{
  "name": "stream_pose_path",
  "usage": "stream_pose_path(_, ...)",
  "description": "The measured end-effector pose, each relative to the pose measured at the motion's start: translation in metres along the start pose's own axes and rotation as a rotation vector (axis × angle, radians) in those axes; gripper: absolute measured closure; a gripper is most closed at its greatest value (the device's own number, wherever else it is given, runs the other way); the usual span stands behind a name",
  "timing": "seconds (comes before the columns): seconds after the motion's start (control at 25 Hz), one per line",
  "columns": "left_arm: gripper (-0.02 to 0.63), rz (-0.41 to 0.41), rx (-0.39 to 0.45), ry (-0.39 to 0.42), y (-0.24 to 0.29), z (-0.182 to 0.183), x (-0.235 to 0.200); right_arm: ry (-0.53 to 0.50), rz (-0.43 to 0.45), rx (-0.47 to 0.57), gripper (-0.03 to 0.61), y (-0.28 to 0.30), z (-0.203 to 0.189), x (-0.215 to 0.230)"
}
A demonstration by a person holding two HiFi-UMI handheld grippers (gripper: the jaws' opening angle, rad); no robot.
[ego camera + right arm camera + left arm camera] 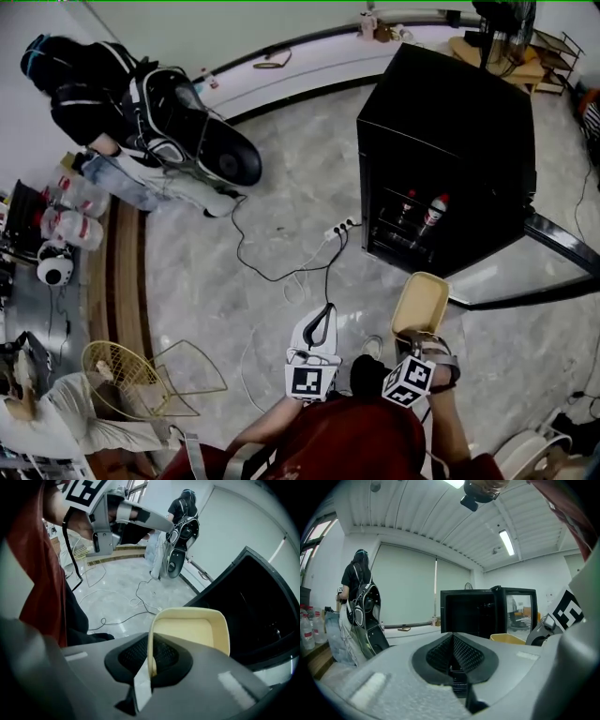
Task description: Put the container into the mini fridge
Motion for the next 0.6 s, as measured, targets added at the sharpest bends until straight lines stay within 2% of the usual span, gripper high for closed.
stream_pose_path(0.24,0.609,-0.025,-0.013,0.012,0.044,0.010,-0.003,0.009,-0.013,0.008,0.565,0.013,-0.006,0.035)
stream_pose_path(0.6,0.609,-0.074,0.001,0.034,0.081,0.018,-0.012,0.041,-0.023,-0.017,0.565,0.031,-0.008,0.056)
Point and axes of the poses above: the fingertips, and each gripper's own axes: y forward along the fingers, x to its right, z out of its top, the point moved 10 cm from there along -y, backward along the fingers, and after that the axes turned 11 degrees about -z, right-handed, at the moved point
